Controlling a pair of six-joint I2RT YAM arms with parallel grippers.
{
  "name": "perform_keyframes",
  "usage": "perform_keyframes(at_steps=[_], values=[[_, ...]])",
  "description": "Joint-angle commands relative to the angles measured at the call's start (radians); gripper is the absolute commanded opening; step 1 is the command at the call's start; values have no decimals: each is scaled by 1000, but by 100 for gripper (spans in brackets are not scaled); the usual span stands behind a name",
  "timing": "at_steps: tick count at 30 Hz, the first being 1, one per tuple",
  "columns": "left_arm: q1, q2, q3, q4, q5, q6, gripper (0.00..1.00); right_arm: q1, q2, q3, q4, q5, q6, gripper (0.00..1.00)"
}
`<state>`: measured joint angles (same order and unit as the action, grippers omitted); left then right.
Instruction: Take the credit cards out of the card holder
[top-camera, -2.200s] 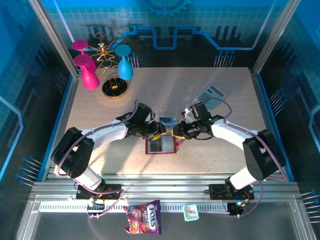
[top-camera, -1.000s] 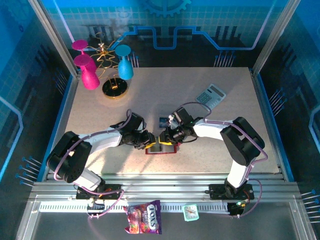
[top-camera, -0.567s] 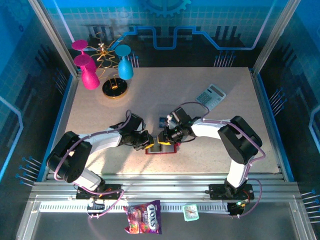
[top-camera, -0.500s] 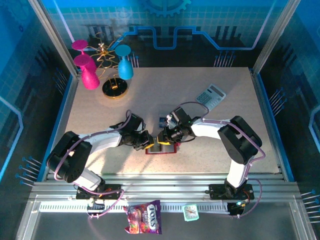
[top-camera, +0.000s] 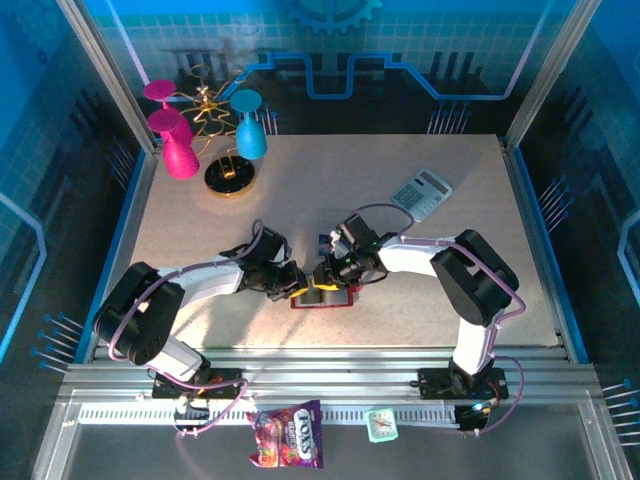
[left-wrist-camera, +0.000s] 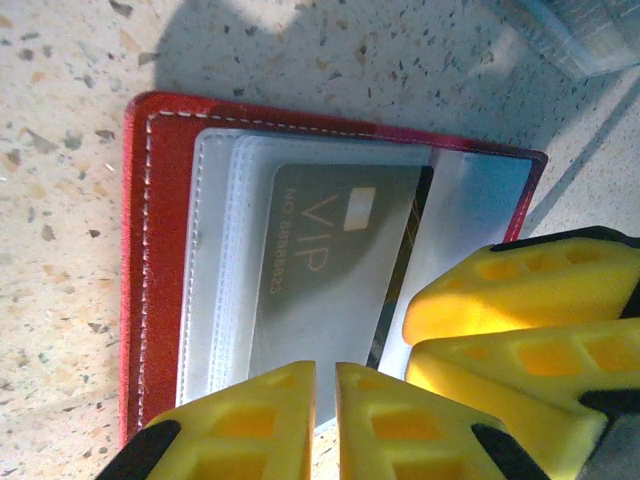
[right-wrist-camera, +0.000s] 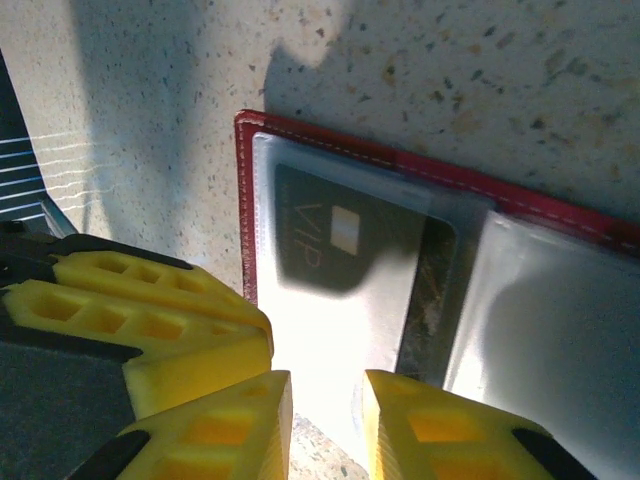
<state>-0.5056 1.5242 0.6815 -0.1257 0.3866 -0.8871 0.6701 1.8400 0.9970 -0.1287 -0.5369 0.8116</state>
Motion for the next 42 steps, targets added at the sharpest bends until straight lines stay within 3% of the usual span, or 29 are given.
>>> perform_keyframes(at_steps=[1,21,42], values=[[6,4,-19,-16,6,23,14,18,23,28,-38,7,-6,27],[9,2,-24,-21,2,22,14,26,12,49,-149,85,-58,29],[8,-21,21,-53,-19,34,14,11,-73,27,-135,78,-51,30]])
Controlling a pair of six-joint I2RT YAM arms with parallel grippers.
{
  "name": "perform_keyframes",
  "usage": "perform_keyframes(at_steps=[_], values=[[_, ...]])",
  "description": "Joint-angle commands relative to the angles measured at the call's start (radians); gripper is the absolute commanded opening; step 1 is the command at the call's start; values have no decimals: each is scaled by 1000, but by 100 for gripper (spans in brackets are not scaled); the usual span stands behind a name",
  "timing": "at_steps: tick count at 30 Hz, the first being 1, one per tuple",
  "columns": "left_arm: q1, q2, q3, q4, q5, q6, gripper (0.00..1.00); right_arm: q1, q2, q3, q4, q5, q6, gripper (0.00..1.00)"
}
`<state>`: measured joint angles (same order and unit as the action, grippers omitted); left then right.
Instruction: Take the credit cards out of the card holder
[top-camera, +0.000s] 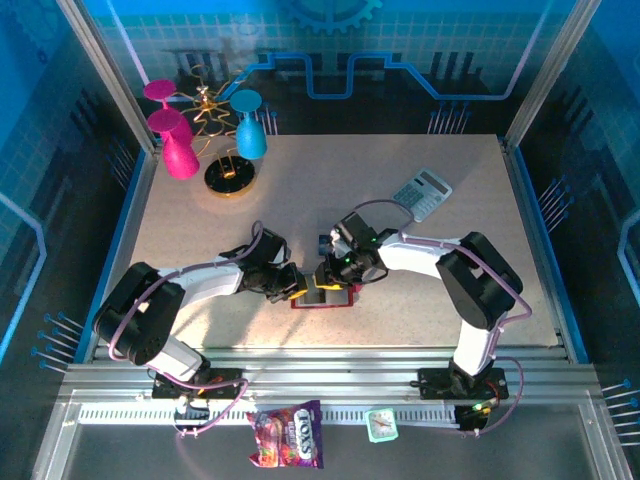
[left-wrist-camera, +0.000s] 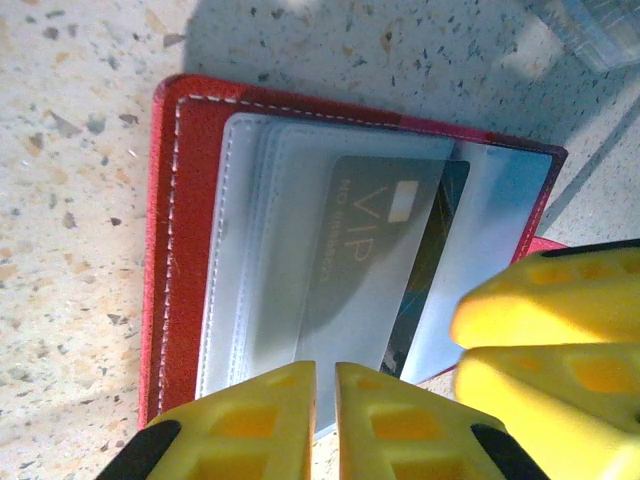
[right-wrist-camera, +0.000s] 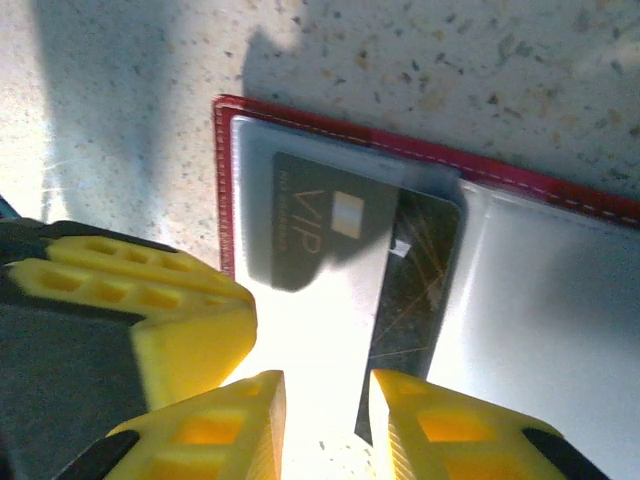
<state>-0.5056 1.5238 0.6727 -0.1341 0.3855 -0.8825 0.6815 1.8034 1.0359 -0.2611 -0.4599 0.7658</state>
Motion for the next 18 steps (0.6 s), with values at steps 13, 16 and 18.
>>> perform_keyframes(at_steps=[13,16,18], values=[[7,3,90,-151,-77,82,11,-29,-37,-54,64,-38,15,30],[6,13,103,-162,-78,85,10,-33,-32,-63,80,-45,20,30],[7,25,114,-168,-74,88,9,-37,-29,-68,88,-50,23,30]])
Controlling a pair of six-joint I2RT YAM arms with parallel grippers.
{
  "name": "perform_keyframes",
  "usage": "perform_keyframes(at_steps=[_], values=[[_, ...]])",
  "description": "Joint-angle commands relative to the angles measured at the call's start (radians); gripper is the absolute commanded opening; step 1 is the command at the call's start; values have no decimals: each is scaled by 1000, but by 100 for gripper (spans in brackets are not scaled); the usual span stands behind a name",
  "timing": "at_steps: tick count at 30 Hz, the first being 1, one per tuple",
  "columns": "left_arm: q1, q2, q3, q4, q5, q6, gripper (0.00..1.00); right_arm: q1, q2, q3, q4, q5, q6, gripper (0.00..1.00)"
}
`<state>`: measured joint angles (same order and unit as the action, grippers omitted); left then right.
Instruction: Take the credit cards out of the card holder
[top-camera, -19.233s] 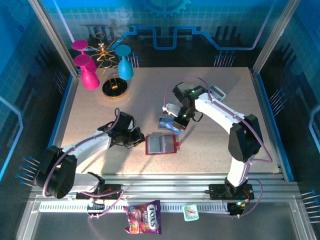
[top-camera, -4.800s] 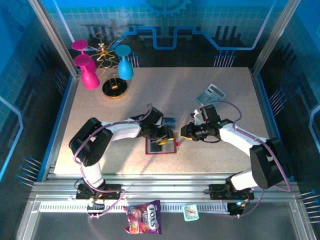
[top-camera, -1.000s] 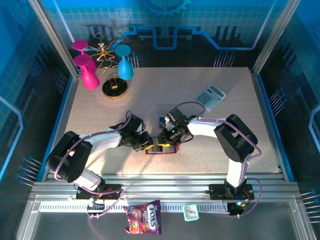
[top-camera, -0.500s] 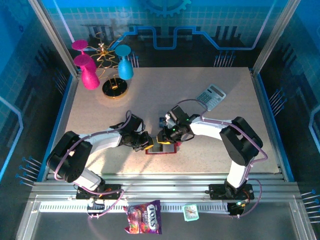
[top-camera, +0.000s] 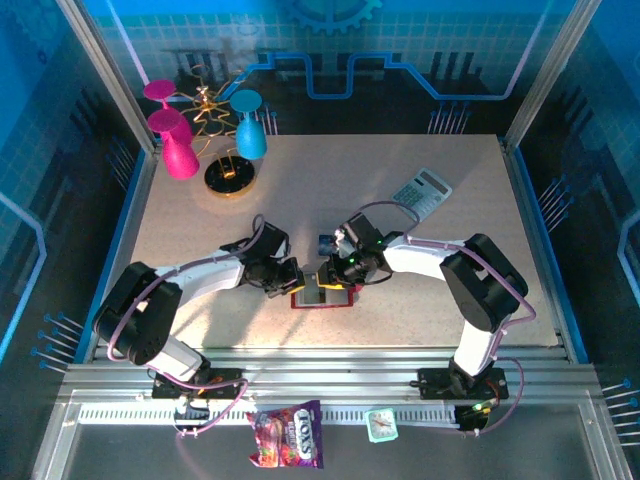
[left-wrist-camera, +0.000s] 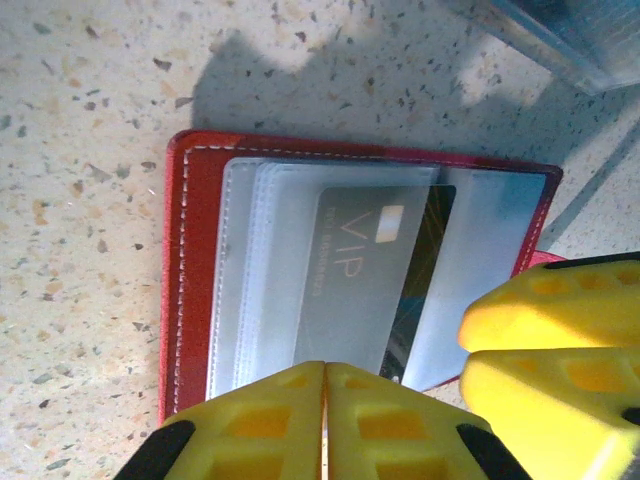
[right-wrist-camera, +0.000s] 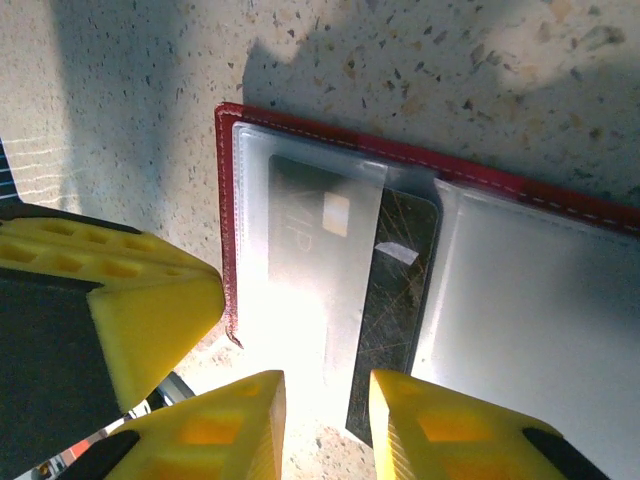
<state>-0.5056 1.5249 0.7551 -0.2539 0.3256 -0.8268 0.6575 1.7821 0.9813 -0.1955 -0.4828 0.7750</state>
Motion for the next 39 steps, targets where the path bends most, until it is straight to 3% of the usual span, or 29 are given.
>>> perform_keyframes(at_steps=[1,39], values=[[7,30,38,-54,-14,35,9,-14,-4,-17,28,-30,15,30],[-3,70,74,-97,-11,28,7,-40,23,-56,105,-71,42,29]])
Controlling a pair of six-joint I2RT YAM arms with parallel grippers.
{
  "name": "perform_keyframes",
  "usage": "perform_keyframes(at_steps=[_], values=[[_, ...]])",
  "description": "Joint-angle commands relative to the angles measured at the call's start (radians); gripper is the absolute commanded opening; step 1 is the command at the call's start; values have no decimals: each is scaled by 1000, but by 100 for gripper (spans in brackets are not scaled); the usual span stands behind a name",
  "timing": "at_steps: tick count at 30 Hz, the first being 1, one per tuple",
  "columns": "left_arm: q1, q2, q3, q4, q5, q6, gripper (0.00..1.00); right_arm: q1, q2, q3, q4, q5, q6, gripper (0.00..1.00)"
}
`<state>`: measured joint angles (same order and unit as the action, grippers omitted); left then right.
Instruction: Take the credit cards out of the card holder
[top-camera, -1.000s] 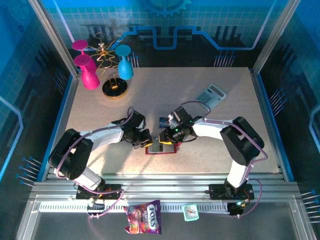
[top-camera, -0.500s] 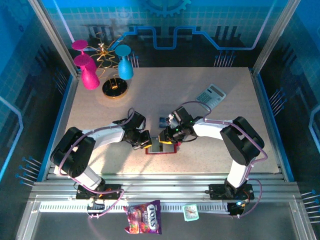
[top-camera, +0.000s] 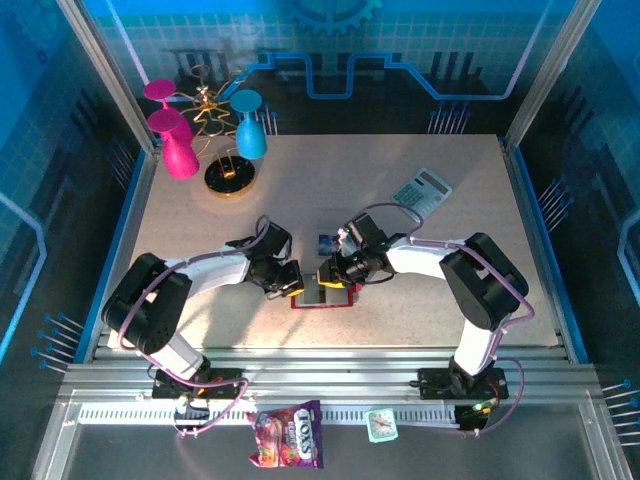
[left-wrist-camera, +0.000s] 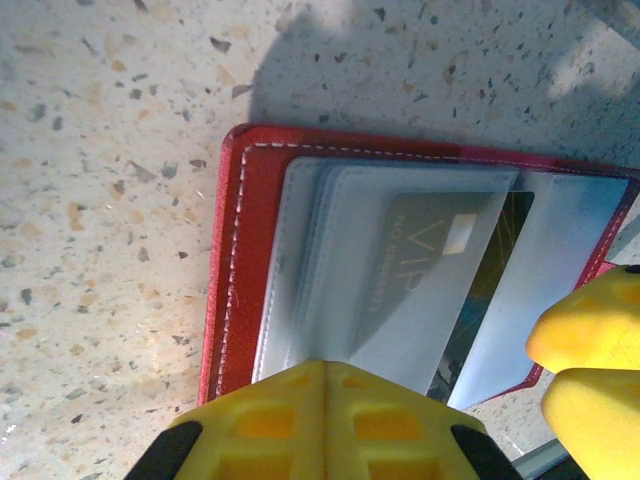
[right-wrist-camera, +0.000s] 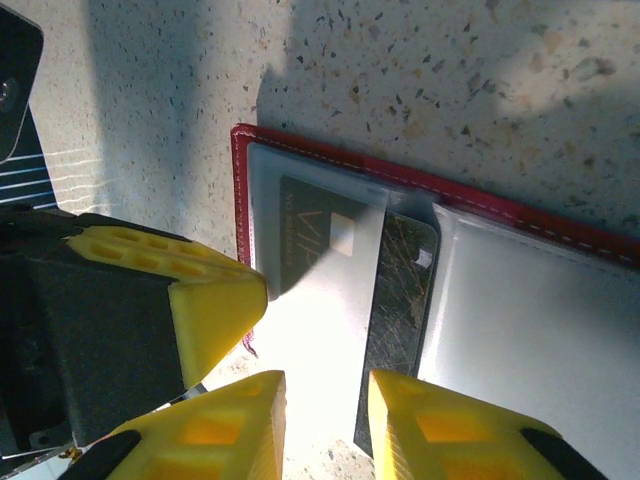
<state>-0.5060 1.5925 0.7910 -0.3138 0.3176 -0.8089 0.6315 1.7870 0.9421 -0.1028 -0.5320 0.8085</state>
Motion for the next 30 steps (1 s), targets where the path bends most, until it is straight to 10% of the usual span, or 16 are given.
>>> perform_keyframes(at_steps=[1,30], values=[[-4,0,42,-40,-3,11,7,-13,19,-18,14,-22,9,29],[-24,68,51,-57,-18,25,6,-26,55,-35,53,-46,21,28]])
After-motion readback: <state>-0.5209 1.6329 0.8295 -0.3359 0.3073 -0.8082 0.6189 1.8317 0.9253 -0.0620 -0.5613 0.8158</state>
